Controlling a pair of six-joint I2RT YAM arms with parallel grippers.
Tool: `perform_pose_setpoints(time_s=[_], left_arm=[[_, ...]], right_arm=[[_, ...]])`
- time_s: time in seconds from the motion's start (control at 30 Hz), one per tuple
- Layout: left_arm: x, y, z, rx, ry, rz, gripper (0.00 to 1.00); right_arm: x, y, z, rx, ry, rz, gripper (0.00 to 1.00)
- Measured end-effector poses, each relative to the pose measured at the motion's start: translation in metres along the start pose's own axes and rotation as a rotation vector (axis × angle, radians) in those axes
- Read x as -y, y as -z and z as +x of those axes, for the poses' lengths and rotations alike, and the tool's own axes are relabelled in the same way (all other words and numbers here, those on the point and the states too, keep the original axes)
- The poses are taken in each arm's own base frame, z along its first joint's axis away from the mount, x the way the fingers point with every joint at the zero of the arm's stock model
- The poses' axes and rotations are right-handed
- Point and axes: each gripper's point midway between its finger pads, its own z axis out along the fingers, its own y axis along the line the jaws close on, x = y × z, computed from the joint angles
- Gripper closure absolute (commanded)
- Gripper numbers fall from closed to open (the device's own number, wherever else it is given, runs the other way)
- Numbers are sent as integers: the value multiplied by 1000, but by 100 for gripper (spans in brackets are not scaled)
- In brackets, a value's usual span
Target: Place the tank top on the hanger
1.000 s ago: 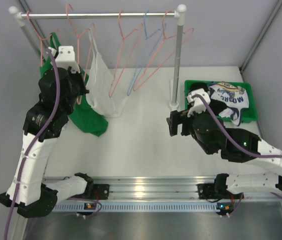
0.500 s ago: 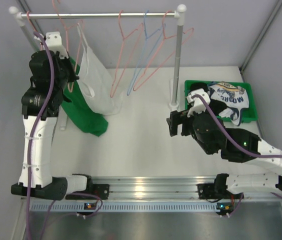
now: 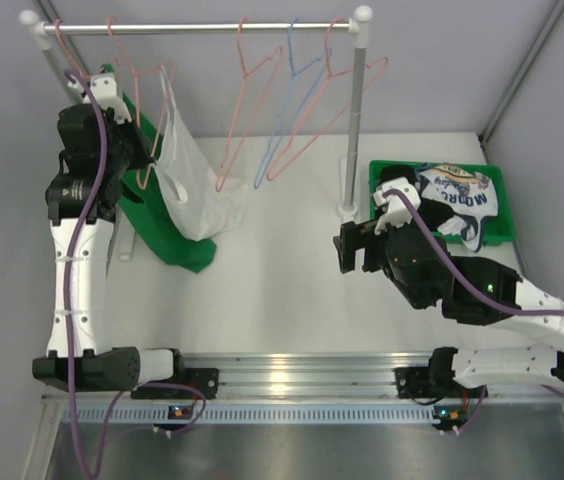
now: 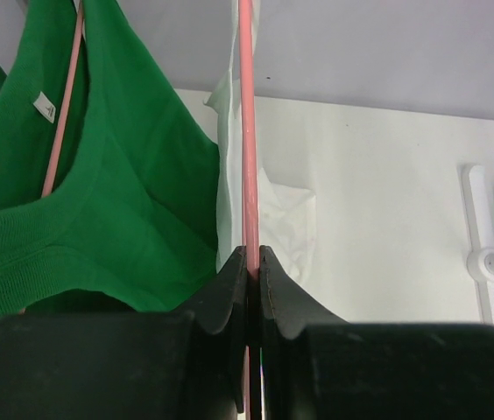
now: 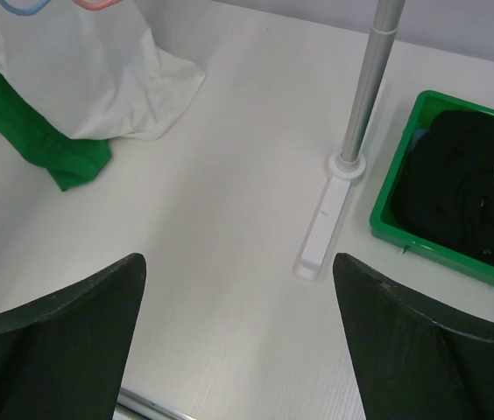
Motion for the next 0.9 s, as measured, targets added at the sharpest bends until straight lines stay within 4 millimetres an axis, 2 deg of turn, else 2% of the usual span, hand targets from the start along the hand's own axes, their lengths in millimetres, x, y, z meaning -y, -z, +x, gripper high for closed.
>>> perform_pose_setpoints(time_s=[0.3, 0.37, 0.4, 0.5, 0.73, 0.9], left_arm=[[-2, -7, 8, -2, 1, -1, 99], [-3, -7, 9, -2, 1, -6, 94], [-3, -6, 8, -1, 1, -8, 87], [-6, -4, 9, 3, 1, -25, 77], [-15, 0, 8, 15, 3, -74, 61], [-17, 4, 5, 26, 3, -88, 55]], right_arm=[[0, 0, 0, 0, 2, -1, 12], [0, 0, 0, 0, 5, -1, 12], [0, 0, 0, 0, 6, -2, 12], [0, 0, 0, 0, 7, -3, 12], [-3, -2, 2, -8, 15, -5, 11], [-5, -4, 4, -14, 21, -8, 11]])
